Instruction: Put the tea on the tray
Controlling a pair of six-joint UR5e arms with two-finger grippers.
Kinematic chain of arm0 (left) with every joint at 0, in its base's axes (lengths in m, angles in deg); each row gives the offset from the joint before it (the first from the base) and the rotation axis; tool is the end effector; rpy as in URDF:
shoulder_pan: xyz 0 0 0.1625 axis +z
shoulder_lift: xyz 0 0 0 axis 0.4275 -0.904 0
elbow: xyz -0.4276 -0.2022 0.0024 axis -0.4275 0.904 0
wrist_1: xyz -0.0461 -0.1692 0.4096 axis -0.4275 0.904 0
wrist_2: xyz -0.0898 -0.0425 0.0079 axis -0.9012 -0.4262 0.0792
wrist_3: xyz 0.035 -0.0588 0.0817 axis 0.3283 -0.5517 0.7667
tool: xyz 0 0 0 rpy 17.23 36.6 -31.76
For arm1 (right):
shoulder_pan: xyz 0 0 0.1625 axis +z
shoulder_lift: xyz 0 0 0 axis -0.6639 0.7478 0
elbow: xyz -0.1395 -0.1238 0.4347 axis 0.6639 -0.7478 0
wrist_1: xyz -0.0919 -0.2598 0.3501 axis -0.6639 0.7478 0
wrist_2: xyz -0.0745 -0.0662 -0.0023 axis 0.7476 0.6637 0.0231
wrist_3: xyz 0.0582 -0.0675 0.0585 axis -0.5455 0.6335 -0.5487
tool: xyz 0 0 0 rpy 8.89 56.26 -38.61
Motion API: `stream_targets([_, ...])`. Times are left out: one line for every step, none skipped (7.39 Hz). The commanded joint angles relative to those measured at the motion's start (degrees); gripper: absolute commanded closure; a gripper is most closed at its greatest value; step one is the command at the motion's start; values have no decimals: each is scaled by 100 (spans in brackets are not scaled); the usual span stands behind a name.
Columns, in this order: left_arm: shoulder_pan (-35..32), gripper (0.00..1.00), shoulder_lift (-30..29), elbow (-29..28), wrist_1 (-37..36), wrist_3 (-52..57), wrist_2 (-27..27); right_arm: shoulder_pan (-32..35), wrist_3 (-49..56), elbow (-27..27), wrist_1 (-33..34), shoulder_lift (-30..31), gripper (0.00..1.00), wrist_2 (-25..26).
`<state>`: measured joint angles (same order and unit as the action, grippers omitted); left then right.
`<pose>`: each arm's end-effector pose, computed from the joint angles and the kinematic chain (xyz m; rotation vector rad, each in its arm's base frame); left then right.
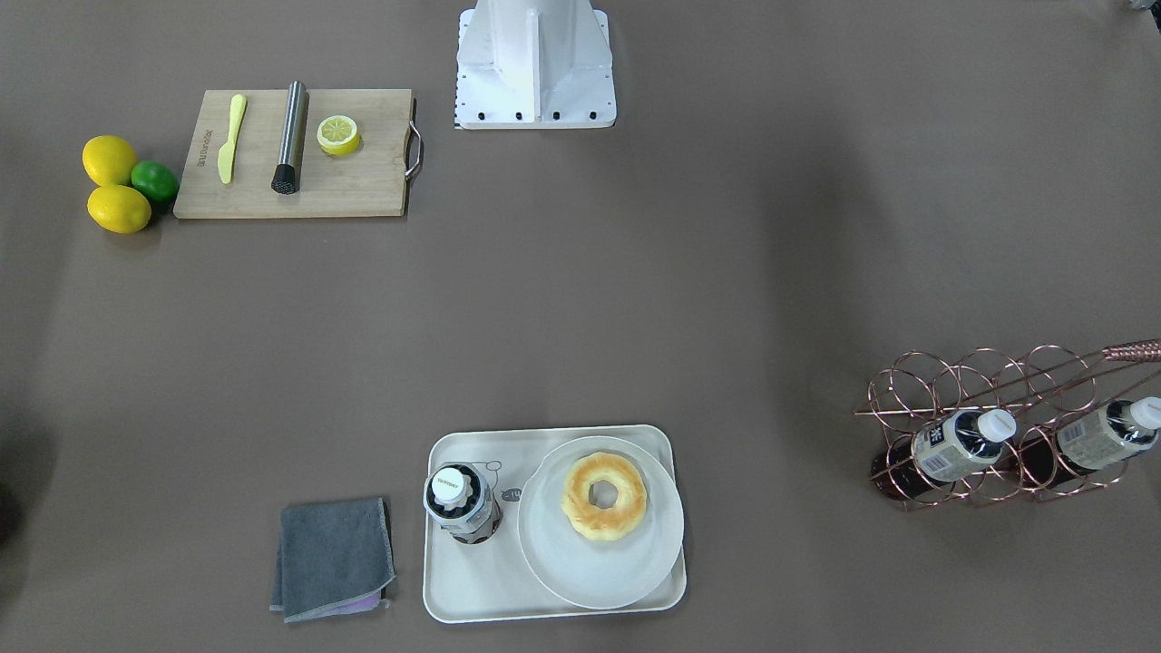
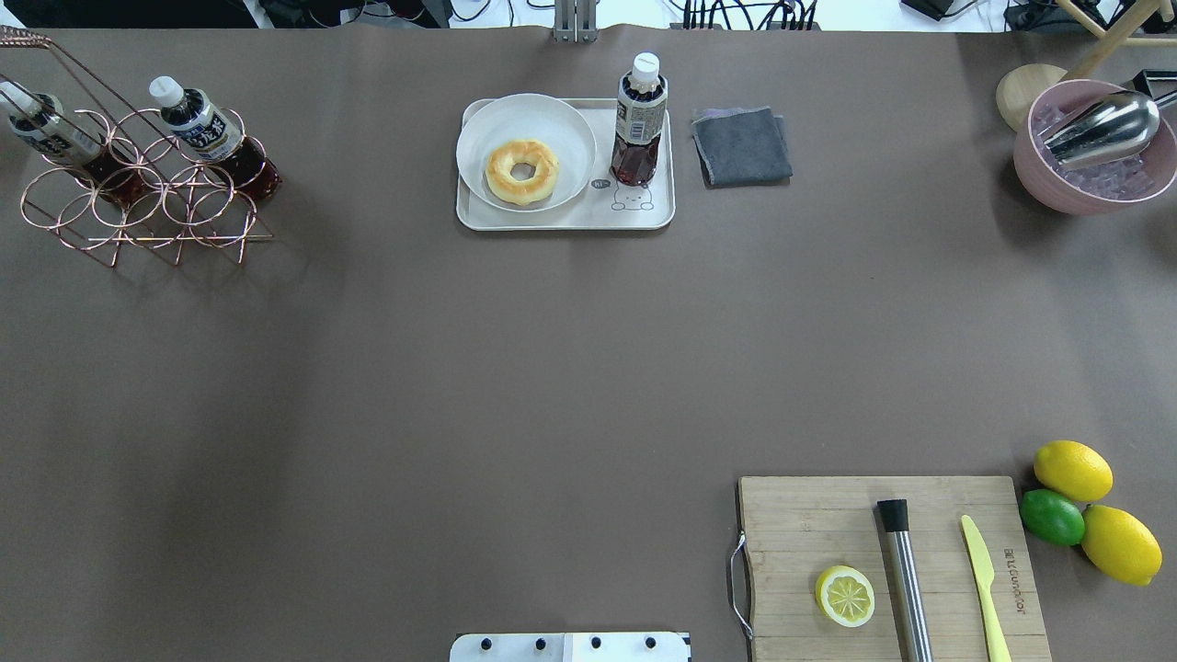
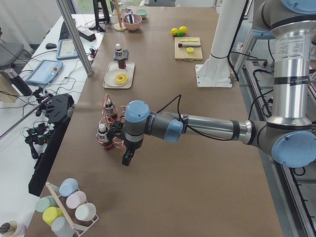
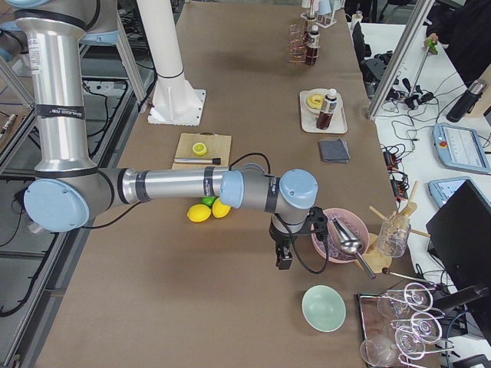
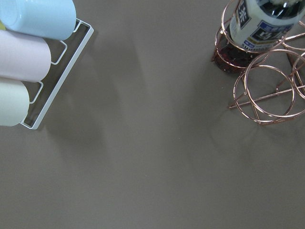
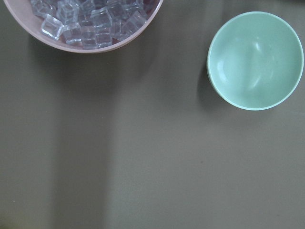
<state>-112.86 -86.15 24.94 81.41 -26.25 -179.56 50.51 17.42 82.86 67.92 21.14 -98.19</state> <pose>-0.0438 -0.5156 0.6432 0.2867 0.6808 0.1858 0.0822 -0.5296 0.6767 0.0150 -0.7287 -0.1526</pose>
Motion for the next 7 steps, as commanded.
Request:
stream_targets([-43,2,40,-13,-8,172,-1,0,-1,18,0,-11,0,-9])
stream_targets([-51,2,40,-21,-8,154,-1,0,-1,27,0,-11,0,-9])
stream_targets([-51,2,40,-30,-8,145,-1,0,-1,35,0,-20,0,-9])
stream_targets([-51,2,40,-30,-8,137,-1,0,-1,35,0,-20,0,-9])
stream_targets([-43,2,40,-30,-8,128,-1,0,-19,79,0,-20,0,-9])
stream_targets([-51,2,40,-30,-17,128,-1,0,-71,132,0,-12,0,-9])
stream_targets([-43,2,31,-39,-17,128,-1,0,-80,123,0,-29,0,-9])
